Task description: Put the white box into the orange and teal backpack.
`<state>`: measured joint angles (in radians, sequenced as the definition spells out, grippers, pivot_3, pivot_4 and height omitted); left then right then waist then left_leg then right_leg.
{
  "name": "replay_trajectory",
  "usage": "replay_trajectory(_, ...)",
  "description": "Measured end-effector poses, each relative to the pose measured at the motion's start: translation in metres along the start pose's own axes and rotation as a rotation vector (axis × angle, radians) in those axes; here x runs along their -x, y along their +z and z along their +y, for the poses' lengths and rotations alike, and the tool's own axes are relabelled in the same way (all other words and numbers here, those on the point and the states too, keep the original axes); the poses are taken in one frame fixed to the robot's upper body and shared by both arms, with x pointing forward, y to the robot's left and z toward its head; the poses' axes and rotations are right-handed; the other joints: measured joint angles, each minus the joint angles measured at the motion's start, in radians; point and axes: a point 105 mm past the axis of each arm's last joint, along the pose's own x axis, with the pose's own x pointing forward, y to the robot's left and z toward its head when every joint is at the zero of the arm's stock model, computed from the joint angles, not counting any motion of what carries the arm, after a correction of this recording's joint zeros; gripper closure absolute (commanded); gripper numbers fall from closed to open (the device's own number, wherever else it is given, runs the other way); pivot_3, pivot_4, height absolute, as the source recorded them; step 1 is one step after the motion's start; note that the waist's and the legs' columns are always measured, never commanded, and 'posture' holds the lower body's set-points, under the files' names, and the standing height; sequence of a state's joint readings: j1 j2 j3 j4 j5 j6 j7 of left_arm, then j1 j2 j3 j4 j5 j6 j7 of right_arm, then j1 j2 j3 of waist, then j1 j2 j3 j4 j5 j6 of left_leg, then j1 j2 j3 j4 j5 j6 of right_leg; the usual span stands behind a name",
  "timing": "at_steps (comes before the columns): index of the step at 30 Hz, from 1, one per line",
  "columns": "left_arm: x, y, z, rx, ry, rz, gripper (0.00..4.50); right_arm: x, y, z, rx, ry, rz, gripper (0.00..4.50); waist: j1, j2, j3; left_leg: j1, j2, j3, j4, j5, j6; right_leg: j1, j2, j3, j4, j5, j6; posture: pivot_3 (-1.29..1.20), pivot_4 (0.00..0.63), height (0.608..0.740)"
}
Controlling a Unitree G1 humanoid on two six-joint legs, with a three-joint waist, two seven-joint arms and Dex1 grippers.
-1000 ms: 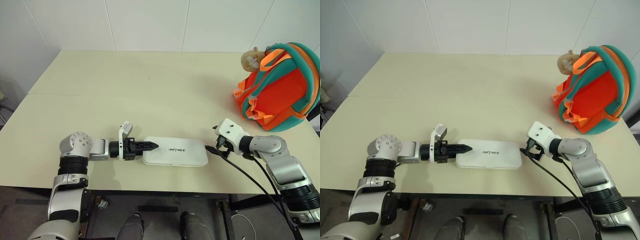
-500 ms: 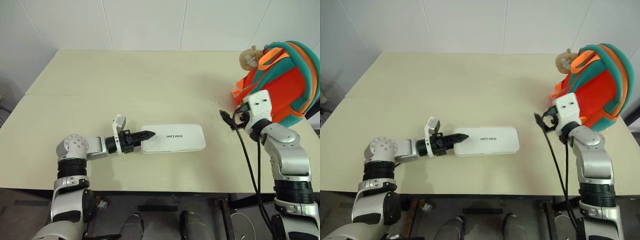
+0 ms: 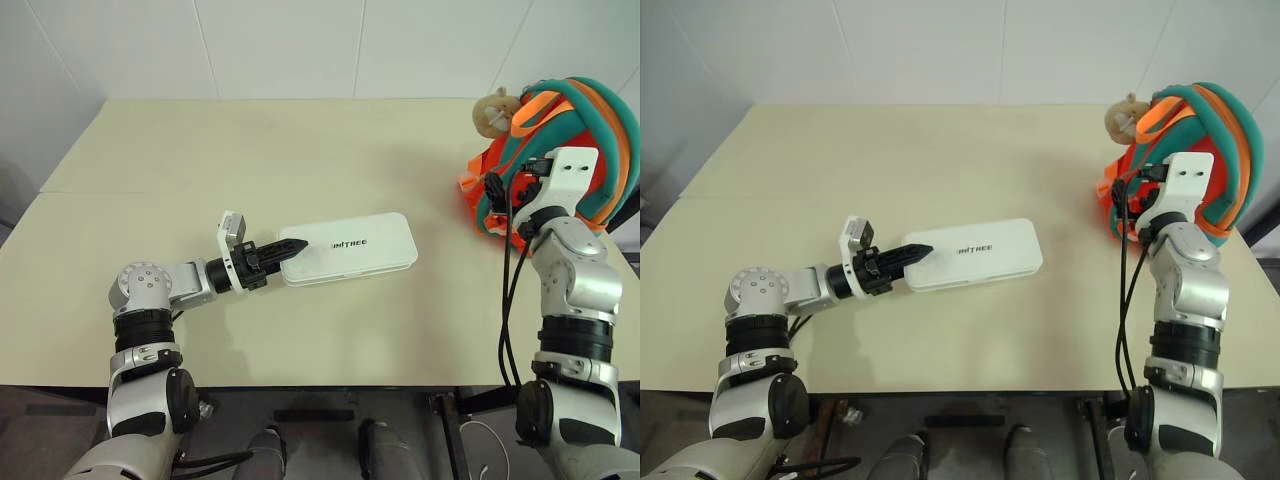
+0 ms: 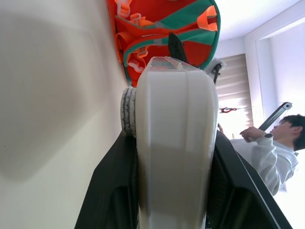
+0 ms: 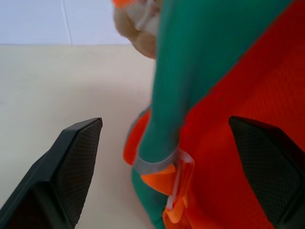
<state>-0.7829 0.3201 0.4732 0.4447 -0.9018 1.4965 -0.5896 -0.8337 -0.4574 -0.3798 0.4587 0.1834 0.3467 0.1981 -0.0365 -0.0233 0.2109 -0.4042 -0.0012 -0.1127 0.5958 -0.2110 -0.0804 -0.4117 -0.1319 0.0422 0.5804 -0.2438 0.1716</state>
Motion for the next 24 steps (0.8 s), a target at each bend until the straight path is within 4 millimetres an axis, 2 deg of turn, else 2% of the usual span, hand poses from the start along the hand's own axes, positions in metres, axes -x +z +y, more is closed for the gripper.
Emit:
replay_trajectory(4, 0.001, 0.002, 0.001, -0.001, 0.006, -0.018, 3.16, -0.020, 0.012, 0.007, -0.043, -0.008, -0.048, 0.00, -0.009, 0.000, 0.000, 0.000, 0.000, 0.000, -0.002, 0.000, 0.000, 0.000, 0.000, 0.000, -0.001, 0.000, 0.000, 0.00, 0.150, 0.740)
replay_trajectory(6, 0.002, 0.004, 0.000, -0.008, 0.010, -0.030, 3.16, -0.026, 0.014, 0.008, -0.055, -0.018, -0.065, 0.39, -0.011, 0.000, 0.000, 0.000, 0.000, 0.000, -0.003, 0.000, 0.000, 0.000, 0.000, 0.000, -0.002, 0.000, 0.001, 0.00, 0.150, 0.740)
replay_trajectory(8, 0.004, 0.006, 0.000, -0.014, 0.017, -0.044, 3.16, -0.030, 0.012, 0.009, -0.067, -0.027, -0.066, 0.91, -0.015, 0.000, 0.000, -0.001, 0.000, 0.000, -0.004, 0.000, 0.000, 0.000, 0.000, 0.000, -0.003, 0.000, 0.001, 0.00, 0.150, 0.740)
replay_trajectory(15, 0.011, 0.014, -0.001, -0.032, 0.032, -0.104, 3.16, -0.034, 0.021, 0.021, -0.053, 0.034, -0.112, 3.30, -0.018, 0.000, 0.000, -0.001, 0.000, 0.000, -0.004, 0.001, -0.001, 0.000, 0.000, 0.000, -0.003, -0.001, 0.002, 0.00, 0.150, 0.740)
replay_trajectory(19, 0.020, 0.024, -0.002, -0.047, 0.045, -0.163, 3.16, -0.026, 0.044, 0.041, -0.021, 0.168, -0.187, 4.49, -0.021, 0.001, 0.001, -0.001, 0.000, 0.000, -0.005, 0.002, -0.004, -0.001, 0.000, 0.000, 0.001, -0.001, 0.003, 0.00, 0.150, 0.740)
replay_trajectory(21, 0.025, 0.030, -0.003, -0.049, 0.052, -0.181, 3.16, -0.019, 0.054, 0.052, -0.010, 0.239, -0.211, 4.50, -0.020, 0.001, 0.001, -0.001, 0.000, 0.000, -0.005, 0.002, -0.004, -0.002, 0.000, 0.000, 0.003, -0.002, 0.003, 0.00, 0.150, 0.740)
replay_trajectory(24, 0.031, 0.042, -0.006, -0.068, 0.067, -0.213, 3.16, -0.006, 0.056, 0.073, 0.002, 0.356, -0.203, 4.50, -0.019, 0.001, 0.001, -0.001, 0.000, 0.000, -0.005, 0.002, -0.004, -0.002, 0.001, 0.000, 0.004, -0.002, 0.002, 0.00, 0.150, 0.740)
